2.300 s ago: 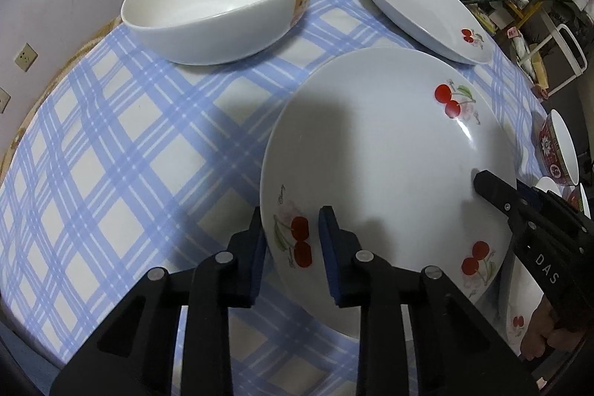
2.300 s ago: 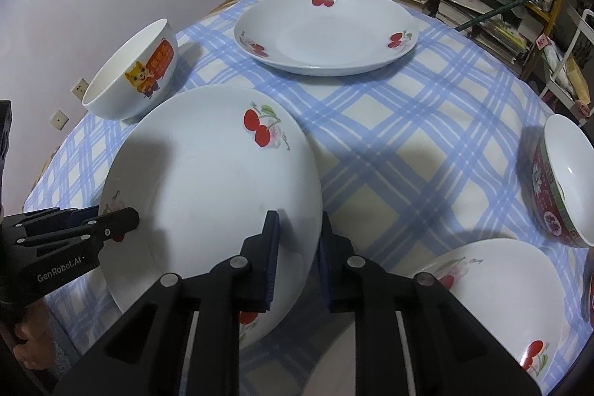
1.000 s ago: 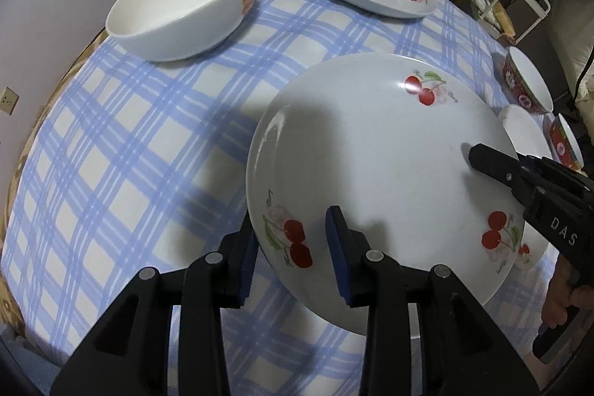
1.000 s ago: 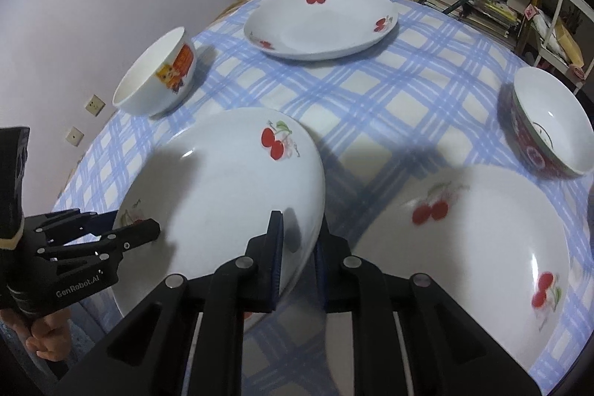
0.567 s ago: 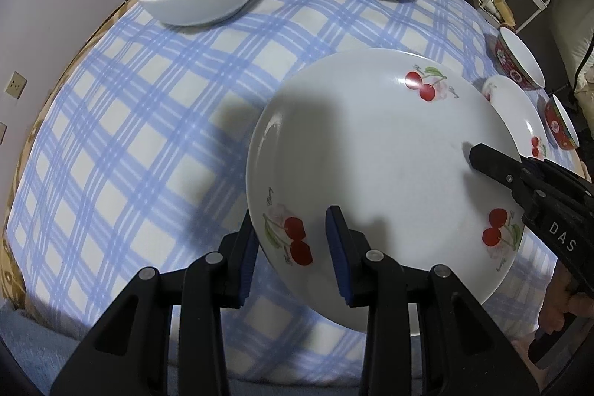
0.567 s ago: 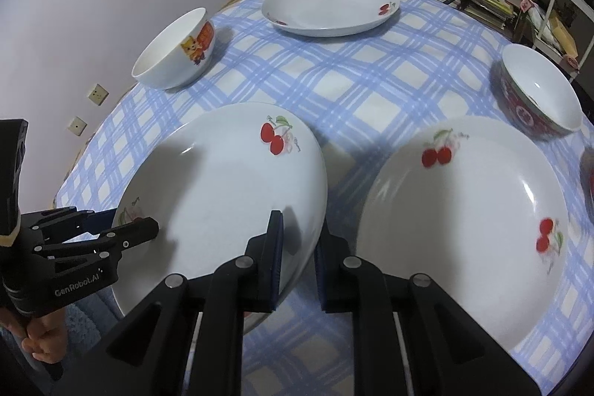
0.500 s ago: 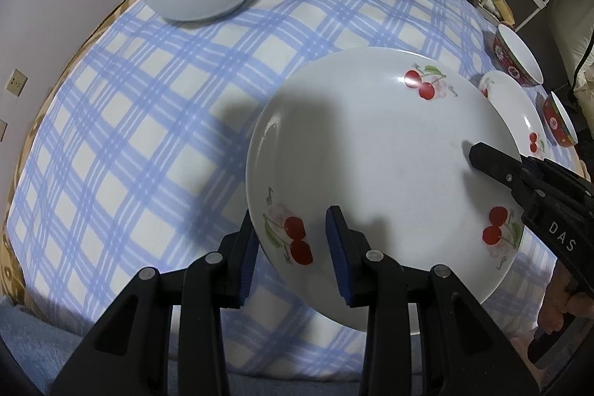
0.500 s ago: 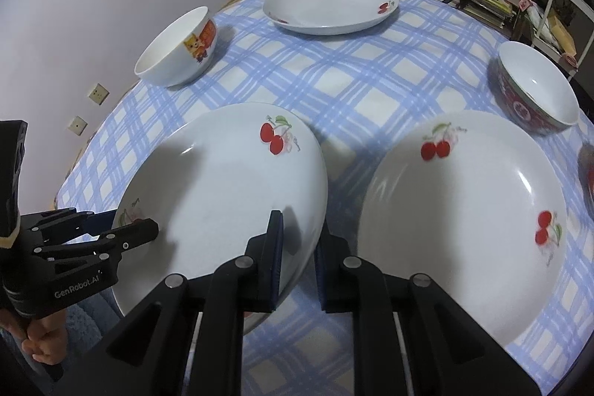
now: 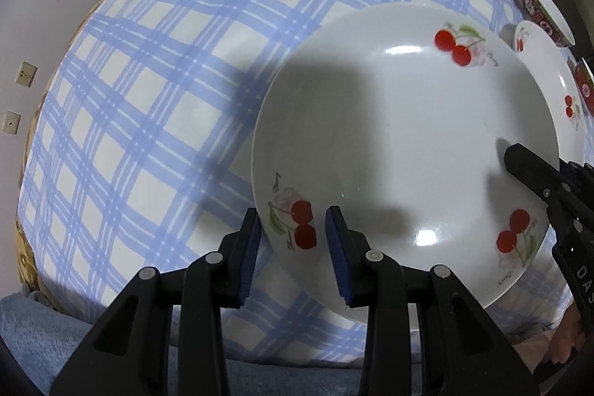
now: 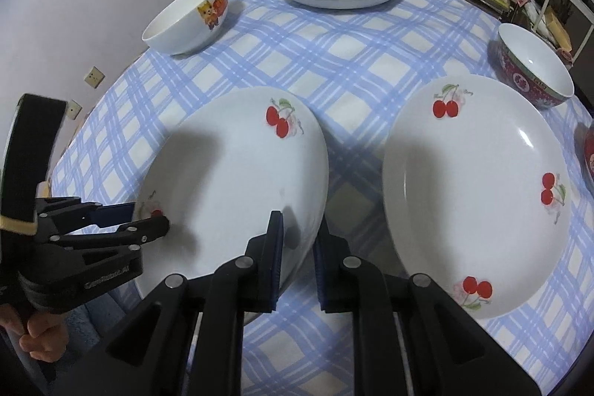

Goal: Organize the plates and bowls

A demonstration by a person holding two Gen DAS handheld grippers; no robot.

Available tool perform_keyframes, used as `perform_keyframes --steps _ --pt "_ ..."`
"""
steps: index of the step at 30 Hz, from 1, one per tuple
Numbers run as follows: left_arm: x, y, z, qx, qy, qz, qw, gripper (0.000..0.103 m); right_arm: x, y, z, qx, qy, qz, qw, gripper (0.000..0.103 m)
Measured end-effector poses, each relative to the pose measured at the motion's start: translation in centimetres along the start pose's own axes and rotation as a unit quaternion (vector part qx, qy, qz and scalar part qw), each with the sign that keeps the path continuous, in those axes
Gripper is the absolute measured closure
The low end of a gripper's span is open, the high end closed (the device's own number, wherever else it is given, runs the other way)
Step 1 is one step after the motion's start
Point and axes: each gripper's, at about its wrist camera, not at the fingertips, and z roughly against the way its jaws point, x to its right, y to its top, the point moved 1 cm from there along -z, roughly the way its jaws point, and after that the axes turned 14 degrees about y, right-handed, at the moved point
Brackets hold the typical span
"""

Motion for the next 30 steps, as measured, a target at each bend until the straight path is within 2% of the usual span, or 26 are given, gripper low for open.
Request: perform_keyframes --steps 6,14,19,25,30 --pt "0.9 -0.3 -0.2 0.008 0.018 -0.018 0.9996 0.068 0.6 -0.9 -0.6 -0.027 -0.002 -0.025 0.999 0.088" --pt "1.7 -0.9 0.6 0.014 0.013 -0.026 0.9995 0.068 1.0 -2.1 -0.6 -0.035 -0.008 -0.042 0.998 0.086" --pt "2.8 -1.7 0.8 0.018 0.032 -0.044 0.9984 0.068 1.3 -2.7 -0.4 -0.043 -0.016 -0.046 0.998 0.086" --pt "3.1 -1.8 1.0 0.016 0.017 -0.036 0.9991 0.068 2.2 -3.5 -0.9 -0.054 -0.017 -0.075 0.996 0.086" --pt "2.5 -1.5 1.3 0.021 0.023 -0.044 0.9986 0.068 1.8 -3.4 -0.7 -0.059 -0.029 -0.066 0.996 0.086"
